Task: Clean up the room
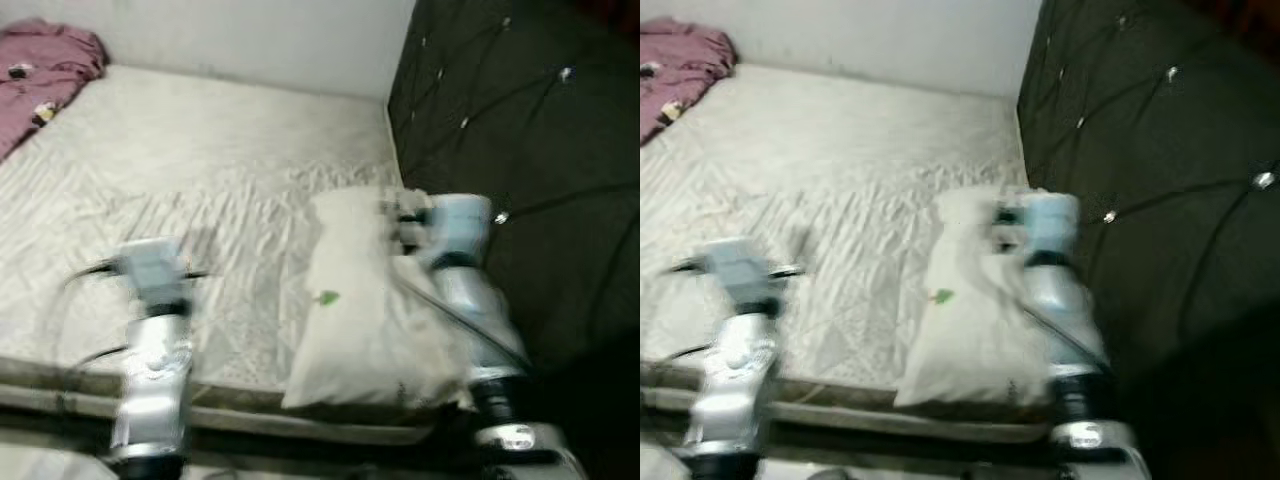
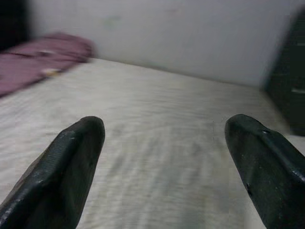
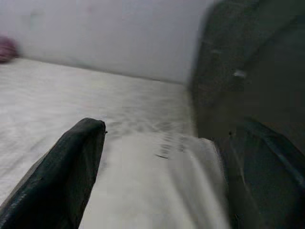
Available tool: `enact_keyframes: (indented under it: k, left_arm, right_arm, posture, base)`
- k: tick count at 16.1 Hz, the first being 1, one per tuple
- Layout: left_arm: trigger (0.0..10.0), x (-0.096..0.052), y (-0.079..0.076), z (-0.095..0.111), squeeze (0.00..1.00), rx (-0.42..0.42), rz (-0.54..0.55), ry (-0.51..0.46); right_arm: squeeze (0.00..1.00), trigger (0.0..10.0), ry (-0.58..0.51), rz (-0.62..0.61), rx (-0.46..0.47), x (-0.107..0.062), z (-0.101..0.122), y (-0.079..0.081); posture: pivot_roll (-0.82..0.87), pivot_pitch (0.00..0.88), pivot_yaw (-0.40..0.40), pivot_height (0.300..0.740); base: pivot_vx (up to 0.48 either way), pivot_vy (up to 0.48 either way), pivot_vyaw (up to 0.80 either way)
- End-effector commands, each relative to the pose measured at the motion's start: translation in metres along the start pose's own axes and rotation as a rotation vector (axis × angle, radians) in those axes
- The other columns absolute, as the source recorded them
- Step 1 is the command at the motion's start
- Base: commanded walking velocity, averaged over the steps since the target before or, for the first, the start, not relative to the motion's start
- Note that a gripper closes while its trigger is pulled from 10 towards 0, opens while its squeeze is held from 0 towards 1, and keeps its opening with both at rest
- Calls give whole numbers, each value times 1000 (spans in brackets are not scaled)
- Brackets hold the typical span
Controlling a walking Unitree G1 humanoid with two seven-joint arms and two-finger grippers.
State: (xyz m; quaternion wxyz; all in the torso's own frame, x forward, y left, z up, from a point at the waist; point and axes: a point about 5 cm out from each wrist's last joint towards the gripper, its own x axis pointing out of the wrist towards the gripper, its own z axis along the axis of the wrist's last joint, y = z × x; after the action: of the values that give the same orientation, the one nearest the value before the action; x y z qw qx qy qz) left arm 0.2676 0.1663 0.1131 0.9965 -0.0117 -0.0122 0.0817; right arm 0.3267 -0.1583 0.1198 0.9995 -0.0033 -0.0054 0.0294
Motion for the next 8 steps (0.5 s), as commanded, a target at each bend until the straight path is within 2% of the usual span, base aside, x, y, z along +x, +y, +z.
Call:
enact_keyframes:
  k: [1,2,8]
  left_arm:
    - [10000,3,11,4,0,20,29,-13]
    - [10000,3,11,4,0,21,29,-15]
    - [10000,2,9,5,0,22,24,-24]
  right_arm:
    - [0,10000,-26,43,16,4,8,15]
    - [0,10000,-25,44,16,5,8,16]
    - [0,10000,-19,66,8,5,6,18]
  posture:
    - [10,0,-70,740]
    - [10,0,-70,740]
    - [14,0,-77,740]
  base:
    - [0,480,-425]
    - [0,386,-444]
    - [0,0,0]
